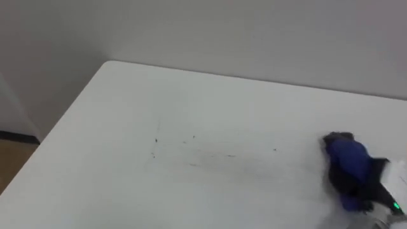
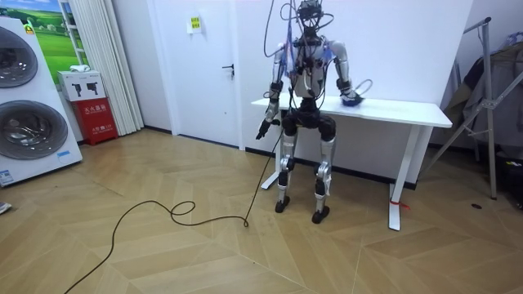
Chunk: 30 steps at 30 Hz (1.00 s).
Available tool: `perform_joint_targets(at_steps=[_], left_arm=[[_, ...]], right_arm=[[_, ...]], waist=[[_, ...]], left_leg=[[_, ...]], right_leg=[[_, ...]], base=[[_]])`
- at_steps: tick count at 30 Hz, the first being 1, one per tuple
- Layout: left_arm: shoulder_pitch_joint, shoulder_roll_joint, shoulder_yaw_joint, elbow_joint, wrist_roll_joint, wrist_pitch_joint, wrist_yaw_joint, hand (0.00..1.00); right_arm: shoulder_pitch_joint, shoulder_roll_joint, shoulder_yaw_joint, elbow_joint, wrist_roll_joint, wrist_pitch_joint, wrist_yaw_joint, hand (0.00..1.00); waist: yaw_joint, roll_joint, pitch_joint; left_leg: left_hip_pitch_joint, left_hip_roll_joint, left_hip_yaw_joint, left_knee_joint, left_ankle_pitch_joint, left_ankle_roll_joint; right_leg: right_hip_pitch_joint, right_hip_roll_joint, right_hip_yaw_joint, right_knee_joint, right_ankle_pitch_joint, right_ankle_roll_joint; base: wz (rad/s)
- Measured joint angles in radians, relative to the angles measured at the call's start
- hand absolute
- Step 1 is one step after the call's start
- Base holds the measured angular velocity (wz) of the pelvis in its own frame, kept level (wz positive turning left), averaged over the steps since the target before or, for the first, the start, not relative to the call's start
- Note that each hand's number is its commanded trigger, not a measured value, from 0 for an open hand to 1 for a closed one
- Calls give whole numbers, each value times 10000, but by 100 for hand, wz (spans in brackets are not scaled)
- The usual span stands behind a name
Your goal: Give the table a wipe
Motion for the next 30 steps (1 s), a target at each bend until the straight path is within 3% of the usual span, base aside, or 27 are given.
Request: perform_joint_targets(at_steps=[3,5,7,9,10,12,16,21,23,25,26,28,29,30], left_arm=[[192,6,50,-171,1,22,-72,0],[549,71,74,-323,-29,45,-77,0],[941,59,216,-523,-42,49,-88,0],[1212,47,346,-677,-88,13,-87,0],[1222,41,443,-686,-60,-14,-90,0],[1199,154,835,-733,115,-94,-103,0],[1116,204,1725,-810,537,-126,-186,0],[981,611,2187,-1250,733,-285,-246,0],[863,754,2201,-1262,791,-388,-229,0],[734,887,2168,-1277,711,-472,-209,0],[691,922,2131,-1237,706,-537,-192,0],[367,980,1850,-752,690,-795,-162,0],[-3,1041,1460,-370,622,-889,-171,0],[-338,1208,1036,143,499,-970,-194,0]], right_arm=[[-921,132,520,-22,-736,-164,712,100],[-915,158,507,-13,-813,-231,742,100],[-521,157,269,-28,-769,-531,636,100],[201,155,-153,146,-700,-1238,265,100],[404,160,-333,198,-663,-1422,156,100],[1263,117,-1139,353,-307,-1957,-486,100],[2664,-389,-2726,725,841,-2303,-1751,100],[3610,-1212,-4945,2745,2502,-2385,-2582,100],[3702,-1346,-5157,3276,3071,-2311,-2569,100],[3559,-1404,-5136,3323,3174,-1953,-2555,100],[3484,-1257,-5088,3143,3167,-1694,-2556,100],[3261,-987,-4913,2658,3058,-967,-2571,100],[3092,-701,-4577,2180,2902,-436,-2578,100],[2686,-324,-4030,1564,2528,98,-2559,100]], waist=[[368,27,16],[306,-19,-3],[134,-89,-12],[-459,-192,-23],[-585,-176,-14],[-876,-396,-52],[-1252,-439,-99],[-2019,-405,-236],[-2068,-411,-239],[-2002,-358,-241],[-1798,-305,-242],[-1301,-79,-217],[-993,77,-195],[-618,101,-196]], left_leg=[[-237,-49,-151,-66,124,90],[-234,-136,-344,-119,168,120],[-165,-191,-396,-127,185,145],[-71,-253,-335,-104,187,163],[-20,-271,-299,-118,183,177],[151,-344,-103,-132,128,263],[291,-393,344,-135,-69,413],[409,-286,513,438,-495,587],[417,-62,683,713,-627,633],[375,257,919,954,-759,624],[354,464,1120,1082,-828,551],[291,887,1339,1373,-986,335],[73,1248,1390,1646,-1080,176],[-208,1543,1506,1832,-1071,-23]], right_leg=[[-117,-16,-58,-121,-22,5],[-23,-90,-271,-196,-61,60],[117,-165,-542,-194,-95,113],[419,-259,-959,-269,-110,138],[532,-277,-984,-319,-125,161],[775,-384,-948,-362,-250,354],[862,-500,-991,-307,-291,420],[906,-605,-1010,522,-309,448],[777,-655,-1090,947,-280,431],[379,-761,-1198,1666,-260,474],[34,-1009,-1247,2364,-351,413],[-282,-1456,-959,2804,-450,377],[-434,-1712,-792,2678,-443,388],[-625,-1948,-490,2383,-401,428]], base=[[18],[40],[40],[60],[50],[17],[-16],[-7],[-22],[-49],[-62],[-66],[-60],[-55]])
